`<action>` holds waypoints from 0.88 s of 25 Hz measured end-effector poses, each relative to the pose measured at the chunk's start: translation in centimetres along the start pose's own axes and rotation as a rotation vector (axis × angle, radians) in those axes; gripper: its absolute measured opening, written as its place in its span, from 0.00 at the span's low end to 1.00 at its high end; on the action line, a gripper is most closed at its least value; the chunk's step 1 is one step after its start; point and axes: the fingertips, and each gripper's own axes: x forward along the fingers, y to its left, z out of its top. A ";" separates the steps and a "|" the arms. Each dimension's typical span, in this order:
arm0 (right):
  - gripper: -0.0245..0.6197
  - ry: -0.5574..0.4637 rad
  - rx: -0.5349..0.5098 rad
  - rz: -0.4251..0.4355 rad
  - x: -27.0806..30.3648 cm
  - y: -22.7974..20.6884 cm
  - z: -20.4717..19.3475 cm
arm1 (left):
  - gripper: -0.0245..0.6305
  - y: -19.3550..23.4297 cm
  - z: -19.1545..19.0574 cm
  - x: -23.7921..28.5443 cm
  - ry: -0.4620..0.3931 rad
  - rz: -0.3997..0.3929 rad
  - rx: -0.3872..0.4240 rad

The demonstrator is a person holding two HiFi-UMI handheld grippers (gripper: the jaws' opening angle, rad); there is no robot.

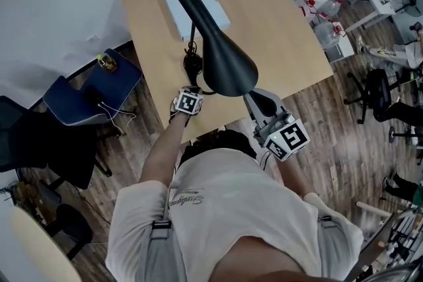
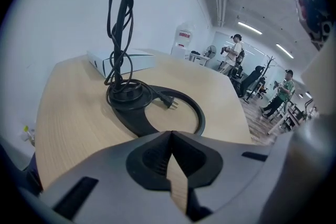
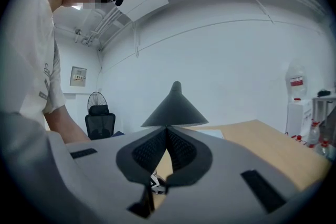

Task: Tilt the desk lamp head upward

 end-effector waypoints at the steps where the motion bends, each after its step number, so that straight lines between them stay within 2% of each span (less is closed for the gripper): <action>1: 0.03 0.002 -0.007 -0.004 -0.1 0.0 0.5 | 0.06 0.1 0.0 -0.1 0.006 0.003 0.011; 11: 0.03 0.012 -0.059 -0.007 -1.5 0.7 5.1 | 0.06 0.2 -0.3 0.0 0.037 0.000 0.056; 16: 0.03 0.031 -0.057 0.006 -1.6 0.8 7.2 | 0.06 -0.2 0.0 -0.1 0.067 -0.010 0.101; 22: 0.03 0.039 -0.050 0.028 -1.7 1.0 9.9 | 0.06 0.0 0.0 0.0 0.078 -0.021 0.109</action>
